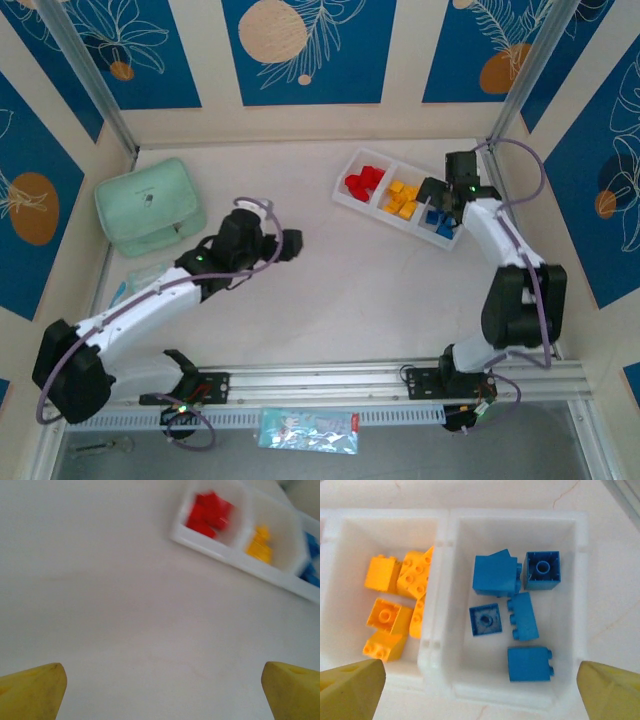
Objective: Sort the legos into containers by color
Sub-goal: Reset both arms
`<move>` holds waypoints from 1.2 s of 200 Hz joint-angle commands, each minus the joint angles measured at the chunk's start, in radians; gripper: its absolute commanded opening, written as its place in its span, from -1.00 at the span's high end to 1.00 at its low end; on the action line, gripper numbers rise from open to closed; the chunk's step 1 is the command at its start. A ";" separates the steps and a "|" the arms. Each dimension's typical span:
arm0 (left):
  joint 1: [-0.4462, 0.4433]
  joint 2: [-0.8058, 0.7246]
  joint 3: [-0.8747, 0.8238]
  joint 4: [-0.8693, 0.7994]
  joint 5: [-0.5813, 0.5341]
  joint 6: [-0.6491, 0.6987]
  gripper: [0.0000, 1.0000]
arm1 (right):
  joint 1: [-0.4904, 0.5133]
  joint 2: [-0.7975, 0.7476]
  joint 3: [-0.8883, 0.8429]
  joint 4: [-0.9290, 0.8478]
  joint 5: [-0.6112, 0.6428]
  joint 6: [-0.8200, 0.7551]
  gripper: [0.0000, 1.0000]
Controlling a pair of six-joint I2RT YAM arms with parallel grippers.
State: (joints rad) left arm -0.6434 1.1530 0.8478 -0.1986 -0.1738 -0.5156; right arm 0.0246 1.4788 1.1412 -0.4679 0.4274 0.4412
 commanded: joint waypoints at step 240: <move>0.570 0.414 -0.510 1.213 0.006 0.531 -0.99 | -0.031 0.043 -0.719 1.265 -0.376 -0.346 -0.98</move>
State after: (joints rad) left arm -0.0868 1.5723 0.3531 0.9783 -0.1650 0.0456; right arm -0.0040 1.5223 0.4080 0.7460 0.0803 0.1184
